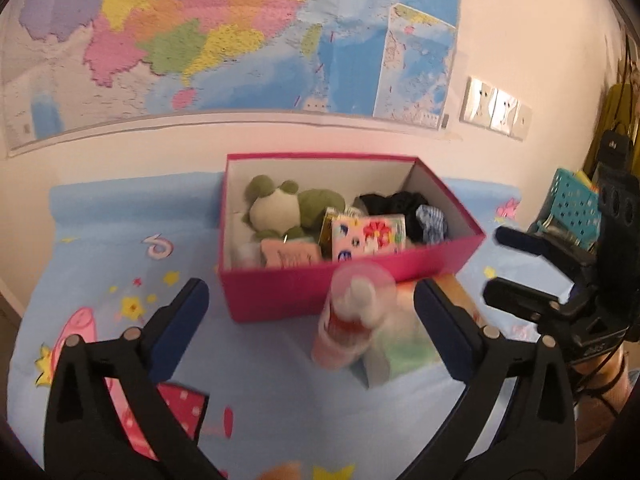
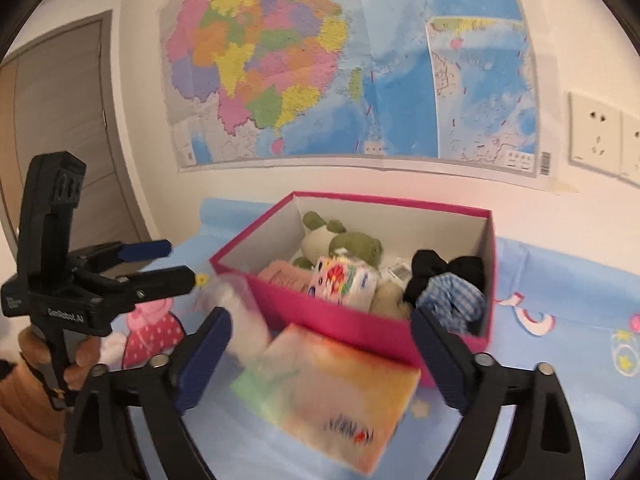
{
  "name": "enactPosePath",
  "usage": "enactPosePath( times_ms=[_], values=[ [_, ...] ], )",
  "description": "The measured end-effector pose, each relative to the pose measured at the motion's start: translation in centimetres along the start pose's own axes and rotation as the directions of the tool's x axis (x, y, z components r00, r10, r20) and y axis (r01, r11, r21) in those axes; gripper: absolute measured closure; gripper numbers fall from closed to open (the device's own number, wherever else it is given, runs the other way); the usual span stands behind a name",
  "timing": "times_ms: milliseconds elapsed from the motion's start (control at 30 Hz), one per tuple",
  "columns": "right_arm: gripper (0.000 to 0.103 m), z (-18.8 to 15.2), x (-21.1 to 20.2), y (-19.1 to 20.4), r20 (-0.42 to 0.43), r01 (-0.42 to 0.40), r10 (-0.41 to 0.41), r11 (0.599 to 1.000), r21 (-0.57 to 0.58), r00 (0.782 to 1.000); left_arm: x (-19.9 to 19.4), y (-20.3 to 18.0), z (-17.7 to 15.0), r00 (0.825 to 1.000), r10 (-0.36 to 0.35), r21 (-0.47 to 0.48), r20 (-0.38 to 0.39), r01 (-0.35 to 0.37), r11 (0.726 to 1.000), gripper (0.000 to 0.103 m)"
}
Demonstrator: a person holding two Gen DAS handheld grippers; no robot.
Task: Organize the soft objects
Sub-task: 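Open the right tool and withdraw it from the box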
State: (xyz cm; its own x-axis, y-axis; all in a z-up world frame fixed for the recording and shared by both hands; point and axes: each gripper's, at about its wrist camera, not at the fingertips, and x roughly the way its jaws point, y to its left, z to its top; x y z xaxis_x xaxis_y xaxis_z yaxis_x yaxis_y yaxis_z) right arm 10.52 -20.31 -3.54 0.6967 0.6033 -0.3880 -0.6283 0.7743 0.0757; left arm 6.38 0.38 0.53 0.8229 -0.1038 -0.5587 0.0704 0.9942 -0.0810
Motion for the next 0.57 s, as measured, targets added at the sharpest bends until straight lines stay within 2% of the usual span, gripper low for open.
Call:
enactPosePath(
  times_ms=[33, 167, 567],
  values=[
    [0.000, -0.7, -0.5, 0.4, 0.001, 0.023, -0.023, 1.000, -0.009, 1.000, -0.1, -0.2, -0.3, 1.000, 0.016, 0.007, -0.002, -0.016, 1.000, 0.000],
    [0.000, -2.9, -1.5, 1.3, -0.003, 0.055, -0.055, 0.998, -0.012, 0.998, -1.0, -1.0, -2.2, 0.996, 0.091, 0.019, 0.011, -0.092, 0.996, 0.000],
    [0.000, -6.2, -2.4, 2.7, -0.054, 0.037, -0.036, 0.999, 0.015, 0.998, -3.2, -2.2, -5.0, 0.993, 0.120, 0.001, 0.009, -0.120, 0.993, 0.000]
  ],
)
